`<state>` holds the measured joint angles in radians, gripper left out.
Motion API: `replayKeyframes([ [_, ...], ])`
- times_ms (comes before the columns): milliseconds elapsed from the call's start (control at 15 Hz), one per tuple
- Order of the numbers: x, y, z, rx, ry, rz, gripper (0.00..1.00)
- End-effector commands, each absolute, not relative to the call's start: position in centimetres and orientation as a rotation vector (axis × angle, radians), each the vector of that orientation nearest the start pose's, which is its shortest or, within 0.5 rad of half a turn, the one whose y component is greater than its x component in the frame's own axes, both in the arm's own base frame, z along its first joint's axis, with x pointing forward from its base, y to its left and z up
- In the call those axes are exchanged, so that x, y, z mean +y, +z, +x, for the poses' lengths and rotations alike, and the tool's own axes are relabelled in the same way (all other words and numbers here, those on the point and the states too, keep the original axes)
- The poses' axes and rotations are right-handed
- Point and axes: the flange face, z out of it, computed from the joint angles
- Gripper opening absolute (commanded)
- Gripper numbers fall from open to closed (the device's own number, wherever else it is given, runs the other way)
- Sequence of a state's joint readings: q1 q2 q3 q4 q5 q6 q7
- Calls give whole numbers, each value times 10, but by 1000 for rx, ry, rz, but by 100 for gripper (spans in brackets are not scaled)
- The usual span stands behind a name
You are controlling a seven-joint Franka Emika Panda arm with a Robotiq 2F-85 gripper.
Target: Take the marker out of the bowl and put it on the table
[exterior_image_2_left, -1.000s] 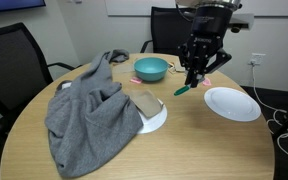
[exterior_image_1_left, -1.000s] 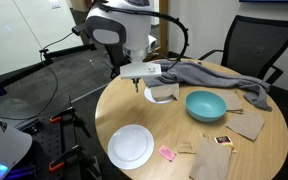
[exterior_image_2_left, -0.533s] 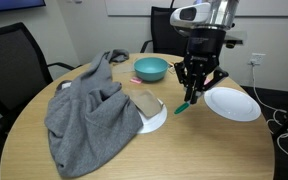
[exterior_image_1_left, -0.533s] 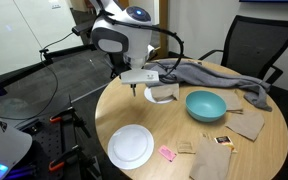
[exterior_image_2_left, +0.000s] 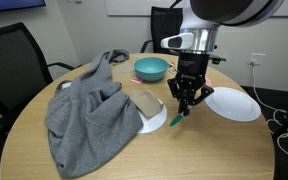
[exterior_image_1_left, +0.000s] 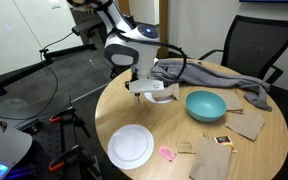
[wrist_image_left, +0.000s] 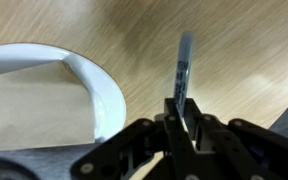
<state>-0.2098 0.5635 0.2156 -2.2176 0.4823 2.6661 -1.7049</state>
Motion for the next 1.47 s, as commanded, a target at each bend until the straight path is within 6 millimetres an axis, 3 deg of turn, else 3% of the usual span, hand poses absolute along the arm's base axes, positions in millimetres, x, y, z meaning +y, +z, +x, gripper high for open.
replayKeyframes([
  [0,0,92,539,-1657,-183,-2310,3],
  [267,2,76,545,-1680,-157,-2279,3],
  [333,4,76,545,-1686,-157,-2278,39],
  [400,6,80,544,-1696,-166,-2274,40],
  [533,9,96,541,-1726,-197,-2269,53],
  [933,10,172,521,-1814,-284,-2279,99],
  [1400,-12,261,494,-1819,-357,-2354,100],
])
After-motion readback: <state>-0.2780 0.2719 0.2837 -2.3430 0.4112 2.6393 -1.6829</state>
